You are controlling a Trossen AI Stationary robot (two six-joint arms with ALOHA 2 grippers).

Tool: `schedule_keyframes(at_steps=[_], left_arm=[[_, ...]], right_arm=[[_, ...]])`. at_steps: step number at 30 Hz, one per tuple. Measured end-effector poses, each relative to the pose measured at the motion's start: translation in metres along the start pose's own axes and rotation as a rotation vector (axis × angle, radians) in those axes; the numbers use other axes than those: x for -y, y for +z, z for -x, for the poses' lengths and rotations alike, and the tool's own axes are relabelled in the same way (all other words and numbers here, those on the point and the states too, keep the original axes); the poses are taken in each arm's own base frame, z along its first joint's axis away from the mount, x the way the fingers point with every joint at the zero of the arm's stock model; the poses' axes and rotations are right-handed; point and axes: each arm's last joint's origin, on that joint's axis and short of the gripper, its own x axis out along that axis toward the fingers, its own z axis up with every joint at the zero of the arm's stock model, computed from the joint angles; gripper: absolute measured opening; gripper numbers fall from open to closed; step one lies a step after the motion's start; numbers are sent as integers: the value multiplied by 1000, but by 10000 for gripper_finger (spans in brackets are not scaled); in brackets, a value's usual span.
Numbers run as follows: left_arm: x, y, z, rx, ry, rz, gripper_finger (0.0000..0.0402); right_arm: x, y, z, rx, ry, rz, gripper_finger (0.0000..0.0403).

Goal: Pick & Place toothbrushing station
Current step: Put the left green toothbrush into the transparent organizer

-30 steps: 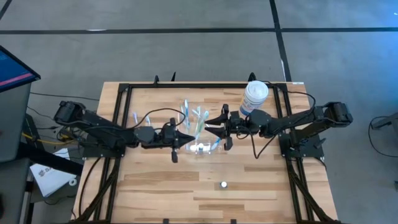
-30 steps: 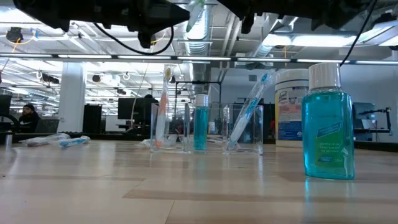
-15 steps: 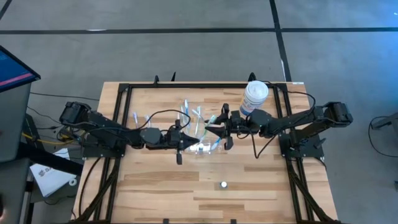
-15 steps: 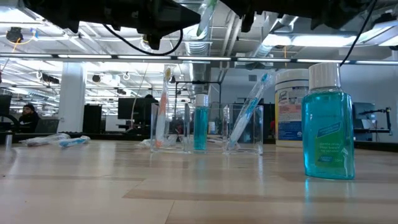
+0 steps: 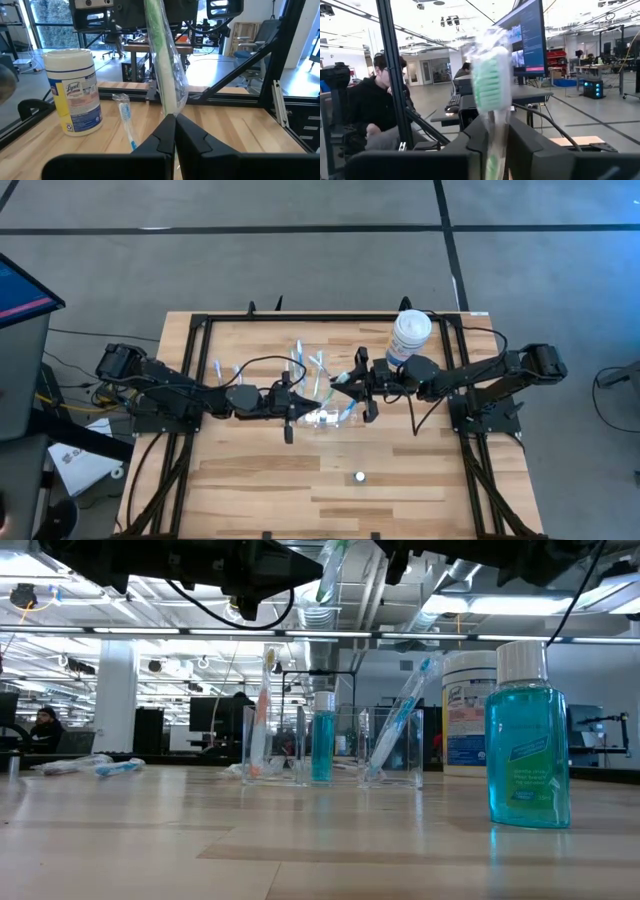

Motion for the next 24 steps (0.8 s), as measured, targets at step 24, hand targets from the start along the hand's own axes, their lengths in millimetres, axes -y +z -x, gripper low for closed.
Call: schedule_keyframes(at_steps=[24], left_arm=[[-2, 6, 4, 20, 60, -6, 1]], right_arm=[[-2, 3, 4, -48, 41, 23, 5]])
